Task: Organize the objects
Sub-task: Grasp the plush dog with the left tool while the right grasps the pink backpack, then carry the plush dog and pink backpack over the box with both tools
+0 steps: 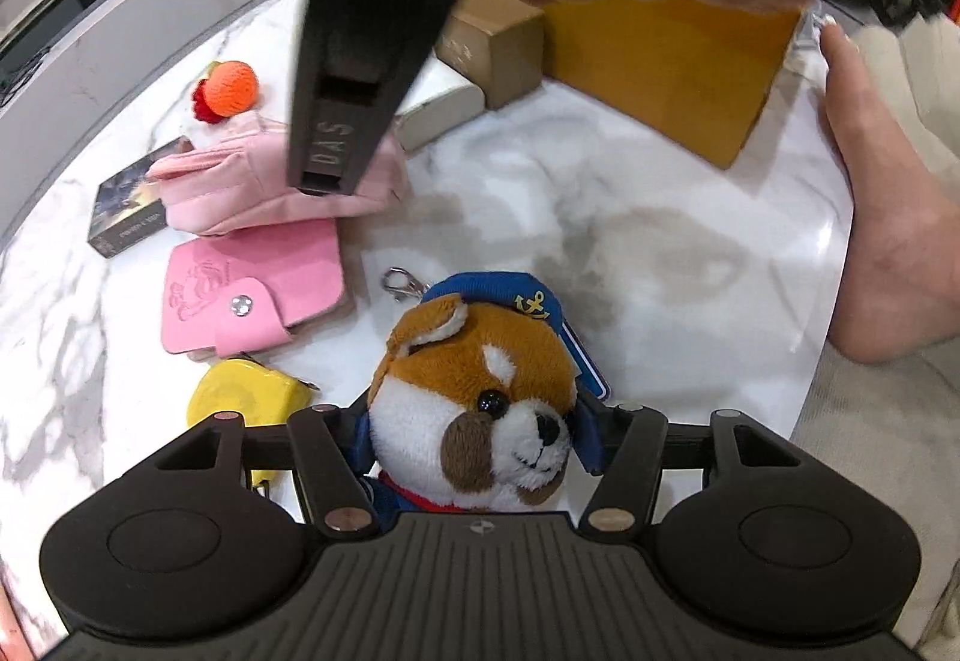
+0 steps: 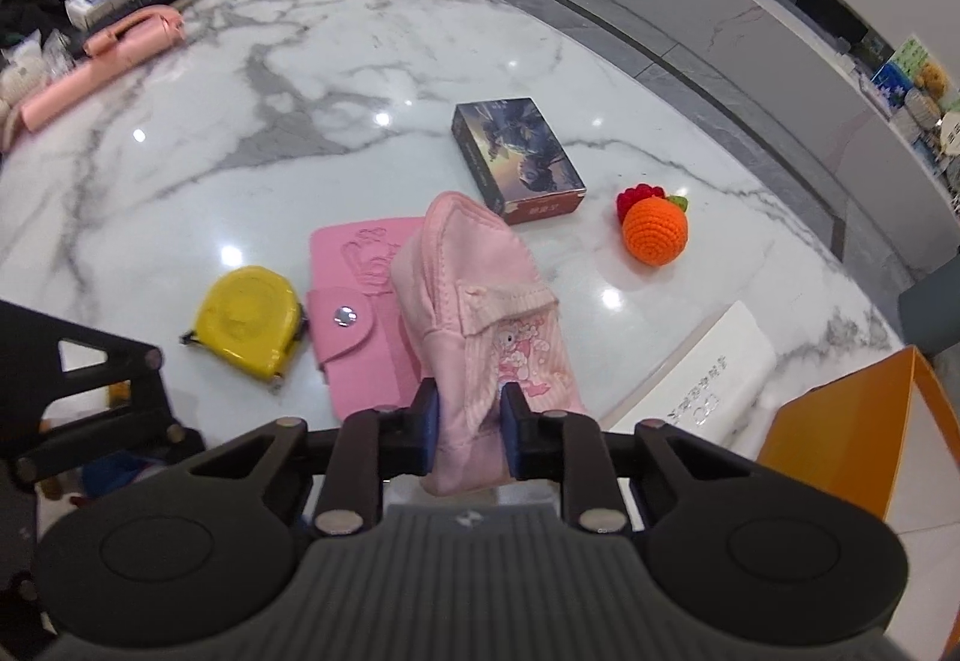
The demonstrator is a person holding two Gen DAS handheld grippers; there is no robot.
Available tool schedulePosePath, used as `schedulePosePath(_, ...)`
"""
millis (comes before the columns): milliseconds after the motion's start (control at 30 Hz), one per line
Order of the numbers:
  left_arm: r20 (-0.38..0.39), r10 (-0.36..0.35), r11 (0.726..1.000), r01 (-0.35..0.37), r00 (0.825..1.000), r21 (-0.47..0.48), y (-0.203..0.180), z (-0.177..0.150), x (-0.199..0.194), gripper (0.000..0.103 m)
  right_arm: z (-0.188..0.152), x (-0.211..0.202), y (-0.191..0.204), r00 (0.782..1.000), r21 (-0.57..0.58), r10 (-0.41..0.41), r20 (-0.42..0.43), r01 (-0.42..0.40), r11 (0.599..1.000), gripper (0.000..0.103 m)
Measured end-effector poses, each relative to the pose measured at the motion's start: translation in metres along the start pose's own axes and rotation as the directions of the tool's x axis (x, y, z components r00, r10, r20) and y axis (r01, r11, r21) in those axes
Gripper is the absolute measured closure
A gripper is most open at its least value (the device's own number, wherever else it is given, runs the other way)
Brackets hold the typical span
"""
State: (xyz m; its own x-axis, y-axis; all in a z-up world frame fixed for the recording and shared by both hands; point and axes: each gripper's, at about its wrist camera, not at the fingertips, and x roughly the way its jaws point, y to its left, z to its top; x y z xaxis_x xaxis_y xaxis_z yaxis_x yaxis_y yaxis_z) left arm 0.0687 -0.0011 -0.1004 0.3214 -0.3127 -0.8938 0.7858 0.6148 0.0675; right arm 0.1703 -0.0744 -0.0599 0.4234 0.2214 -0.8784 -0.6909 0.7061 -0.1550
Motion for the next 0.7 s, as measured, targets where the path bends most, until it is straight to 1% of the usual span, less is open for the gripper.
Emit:
schedulePosePath(67, 0.006, 0.015, 1.0, -0.014, 1.0, -0.013, 0.003, 0.001, -0.007, 0.034, 0.0, -0.006, -0.002, 1.0, 0.016, 0.021, 0.001, -0.021, 1.0, 0.083)
schedulePosePath(267, 0.014, 0.056, 0.997, -0.055, 0.998, -0.047, 0.01, 0.003, -0.03, 0.034, 0.003, -0.031, -0.012, 0.999, 0.051, 0.04, 0.029, -0.041, 0.998, 0.084)
schedulePosePath(400, 0.023, 0.085, 0.995, -0.084, 0.996, -0.054, 0.012, 0.009, -0.045, 0.034, 0.006, -0.049, -0.021, 0.998, 0.07, 0.038, 0.05, -0.041, 0.997, 0.084)
schedulePosePath(533, 0.053, 0.109, 0.992, -0.105, 0.993, -0.064, 0.01, 0.027, -0.061, 0.034, 0.006, -0.073, -0.033, 0.997, 0.085, 0.02, 0.075, -0.026, 0.996, 0.084)
schedulePosePath(700, 0.116, 0.121, 0.99, -0.112, 0.986, -0.081, 0.007, 0.062, -0.08, 0.034, 0.003, -0.105, -0.055, 0.994, 0.107, -0.007, 0.108, -0.005, 0.994, 0.084)
